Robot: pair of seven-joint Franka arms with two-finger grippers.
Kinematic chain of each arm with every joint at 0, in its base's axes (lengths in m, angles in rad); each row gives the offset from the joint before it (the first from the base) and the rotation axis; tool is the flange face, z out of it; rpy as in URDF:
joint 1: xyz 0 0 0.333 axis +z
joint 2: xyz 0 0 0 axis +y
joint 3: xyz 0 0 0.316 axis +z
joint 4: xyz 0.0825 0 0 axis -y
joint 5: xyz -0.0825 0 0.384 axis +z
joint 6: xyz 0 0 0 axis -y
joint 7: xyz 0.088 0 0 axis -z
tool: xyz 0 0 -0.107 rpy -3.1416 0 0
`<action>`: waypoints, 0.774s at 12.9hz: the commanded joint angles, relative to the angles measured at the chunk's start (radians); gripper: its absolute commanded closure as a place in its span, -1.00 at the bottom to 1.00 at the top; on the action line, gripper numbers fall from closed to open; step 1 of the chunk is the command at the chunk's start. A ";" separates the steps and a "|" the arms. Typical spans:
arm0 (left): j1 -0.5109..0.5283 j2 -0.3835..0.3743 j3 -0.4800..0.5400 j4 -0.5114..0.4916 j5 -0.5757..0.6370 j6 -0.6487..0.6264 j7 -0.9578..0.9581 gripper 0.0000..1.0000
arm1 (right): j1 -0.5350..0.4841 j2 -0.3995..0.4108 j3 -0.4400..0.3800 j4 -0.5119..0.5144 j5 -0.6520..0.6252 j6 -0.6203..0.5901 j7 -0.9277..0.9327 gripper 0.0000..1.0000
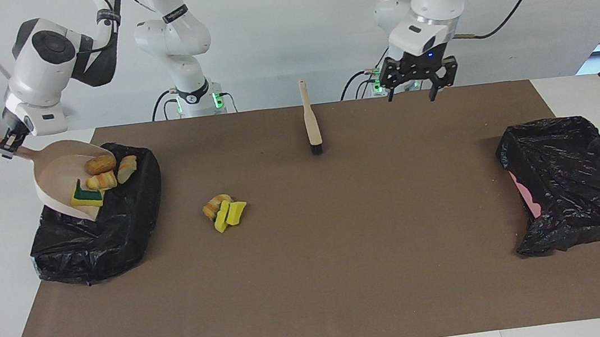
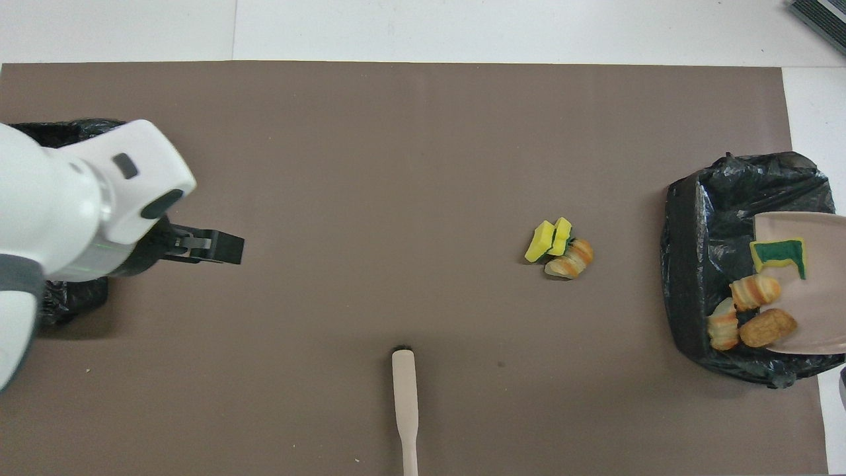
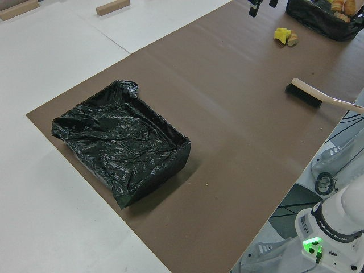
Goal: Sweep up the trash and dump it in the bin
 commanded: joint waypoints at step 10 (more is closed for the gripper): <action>0.245 0.134 0.009 0.336 -0.051 -0.270 0.339 -1.00 | 0.009 -0.102 0.002 -0.028 -0.110 0.003 -0.079 1.00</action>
